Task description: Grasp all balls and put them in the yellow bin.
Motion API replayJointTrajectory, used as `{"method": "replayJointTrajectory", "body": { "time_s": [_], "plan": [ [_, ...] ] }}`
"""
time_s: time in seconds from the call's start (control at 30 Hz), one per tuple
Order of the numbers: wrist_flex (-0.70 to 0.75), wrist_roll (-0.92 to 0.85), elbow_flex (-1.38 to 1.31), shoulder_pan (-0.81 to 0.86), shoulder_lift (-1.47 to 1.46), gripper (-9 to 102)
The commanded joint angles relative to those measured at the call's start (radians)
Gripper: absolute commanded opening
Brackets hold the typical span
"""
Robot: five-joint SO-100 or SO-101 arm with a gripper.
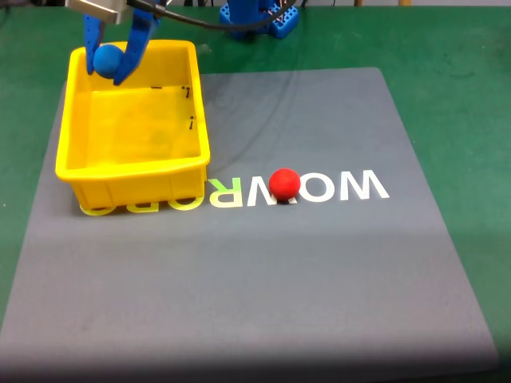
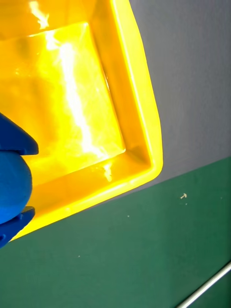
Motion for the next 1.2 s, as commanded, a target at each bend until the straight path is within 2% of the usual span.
{"method": "replayJointTrajectory", "body": {
  "time_s": [0.0,0.1,0.23,0.6,0.93,1.17],
  "plan": [
    [-0.002,-0.011,0.002,0.009,0.075,5],
    [-0.002,-0.009,0.009,0.006,0.081,28],
    [-0.008,-0.002,0.009,-0.005,0.081,41],
    [-0.034,-0.015,-0.003,-0.063,0.087,43],
    [-0.048,0.061,-0.034,-0.351,0.126,41],
    [-0.048,0.117,-0.046,-0.494,0.028,40]
  ]
}}
